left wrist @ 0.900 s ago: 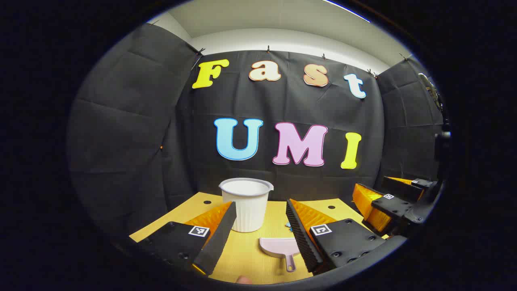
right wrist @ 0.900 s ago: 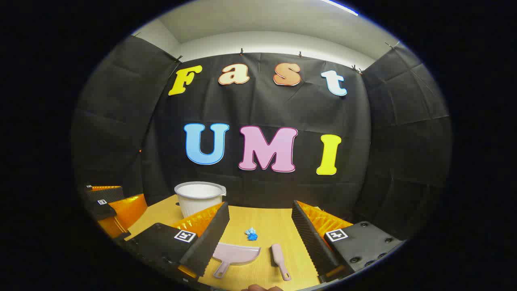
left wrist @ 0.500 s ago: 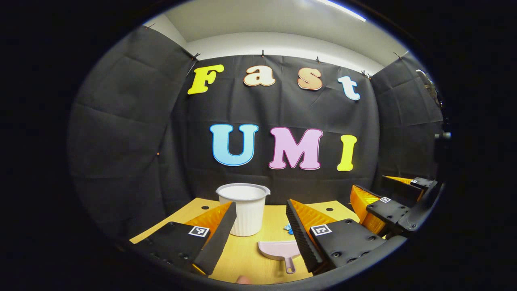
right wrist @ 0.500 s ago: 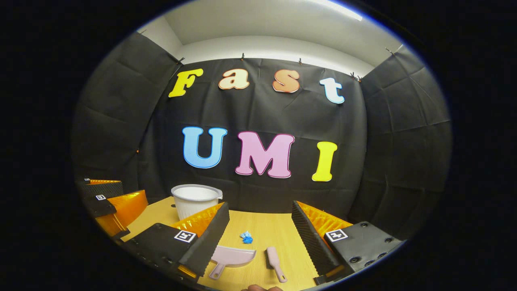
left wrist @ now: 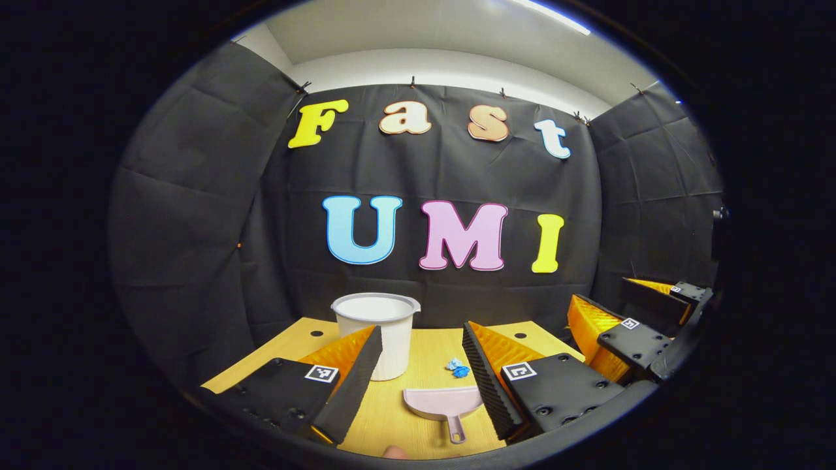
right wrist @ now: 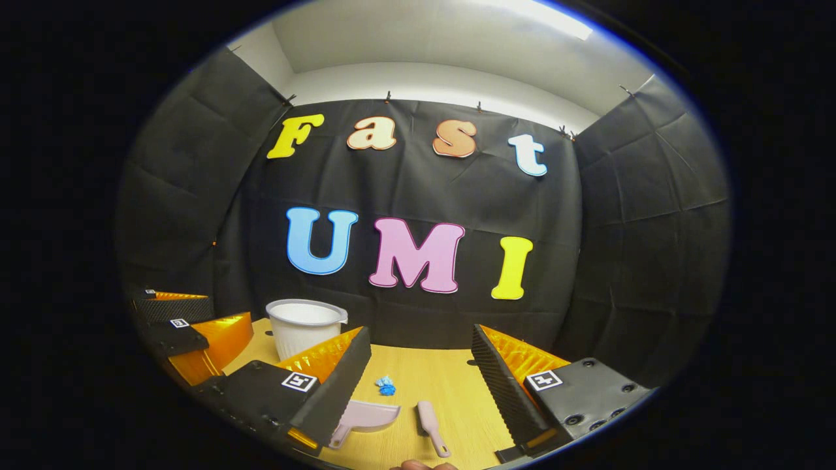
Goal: Pick up the small broom and dustpan from the desktop, sweep the trash into the dustpan with the broom, and then empty the trash into the garbage bin.
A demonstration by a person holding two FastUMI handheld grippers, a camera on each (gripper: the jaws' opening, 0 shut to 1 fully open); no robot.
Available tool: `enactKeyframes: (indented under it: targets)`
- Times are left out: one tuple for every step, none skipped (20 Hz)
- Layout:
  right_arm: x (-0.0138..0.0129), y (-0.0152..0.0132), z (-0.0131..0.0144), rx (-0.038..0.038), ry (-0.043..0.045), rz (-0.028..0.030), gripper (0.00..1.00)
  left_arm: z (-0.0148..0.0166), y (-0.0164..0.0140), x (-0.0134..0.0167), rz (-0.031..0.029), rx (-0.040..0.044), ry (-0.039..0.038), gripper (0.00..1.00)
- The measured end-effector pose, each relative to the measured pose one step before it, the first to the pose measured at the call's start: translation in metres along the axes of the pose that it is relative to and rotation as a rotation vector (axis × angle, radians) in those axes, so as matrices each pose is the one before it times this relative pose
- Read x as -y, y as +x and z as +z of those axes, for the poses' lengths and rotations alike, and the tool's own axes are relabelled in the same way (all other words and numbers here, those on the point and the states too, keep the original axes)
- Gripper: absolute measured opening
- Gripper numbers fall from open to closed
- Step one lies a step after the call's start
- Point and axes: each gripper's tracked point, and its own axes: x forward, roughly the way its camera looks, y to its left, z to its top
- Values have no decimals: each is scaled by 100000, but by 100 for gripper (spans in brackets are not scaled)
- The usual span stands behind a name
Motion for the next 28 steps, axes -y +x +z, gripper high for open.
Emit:
enactKeyframes:
  targets:
    - [385, 44, 17, -91, 256, -893, 99, -73, -36, -43, 105, -240, -189, 74]
    - [451, -36, 36, 64, -92, -1241, 96, -71, -13, -121, 1117, -350, 382, 72]
    - [706, -65, -5, 210, -367, -1389, 100, -551, 143, -385, 2434, -2242, 1390, 74]
    - [334, -41, -13, 176, -356, -676, 100, -501, 68, -48, 490, -1818, 632, 74]
    - [430, -83, -211, -293, -816, -974, 100, -365, -104, 320, 85, -1298, -227, 74]
    - [419, -30, -301, -740, -774, -704, 96, -67, -180, 42, -40, -791, -1251, 74]
    - [231, -30, -282, -918, -568, -455, 96, -50, -201, 134, -722, -203, -1485, 74]
    - [250, -18, -143, -625, -178, -490, 96, 25, -254, 112, -425, 388, -623, 74]
    - [311, 60, -96, -291, 139, -436, 96, 172, -237, 52, -161, 672, 431, 74]
    - [140, 8, 0, -160, 21, -204, 99, 178, -136, -70, -218, 642, 663, 74]
    - [-41, 65, 14, -70, -97, 157, 100, 19, -52, 129, -411, 764, 620, 74]
    - [-155, 110, 58, 112, -290, 485, 99, -106, 27, 178, -385, 331, 595, 74]
    - [-105, 74, 16, 59, -626, 498, 100, -581, 93, 170, -199, -414, 497, 74]
    - [-91, 32, 80, 149, -724, 664, 99, -727, 255, 292, -287, -1768, 136, 74]
    - [-125, 122, 84, 280, -978, 645, 99, -963, 244, 257, -238, -2533, -475, 74]
    - [-15, 118, 111, 421, -1104, 317, 99, -596, 259, 346, -704, -2003, -1113, 74]
    - [93, 108, 6, 273, -1013, 150, 100, -96, 140, 387, -1218, -1064, -1326, 74]
    - [65, 105, -220, -459, -711, 225, 99, 82, 282, 332, -1150, -380, -1031, 74]
    - [-8, 74, -328, -866, -355, 318, 96, -110, 425, 301, -808, -487, -416, 74]
    - [66, 90, -374, -1160, -332, 264, 100, -188, 446, 128, -143, -604, 172, 74]
    - [111, 120, -316, -1047, -469, 109, 100, 128, 362, -32, 391, -318, 123, 74]
    - [143, 235, -92, -441, -557, -52, 96, 25, 291, 65, -283, -9, -115, 74]
    - [193, 328, -49, -426, -597, -115, 100, 270, 300, 121, -473, 94, -238, 74]
    - [52, 420, -219, -824, -336, 156, 100, -64, 412, -34, -446, -17, 49, 74]
    - [-57, 419, -330, -1015, 10, 294, 100, -506, 482, 139, -611, -1619, 440, 74]
    - [44, 424, -277, -1011, 349, 249, 100, -877, 435, -398, 1413, -2604, -24, 74]
    - [126, 529, -150, -585, 349, 134, 100, -566, 423, -240, 553, -2219, -1055, 74]
    - [170, 530, -80, -310, -3, -286, 100, -257, 383, 67, -354, -1764, -1851, 74]
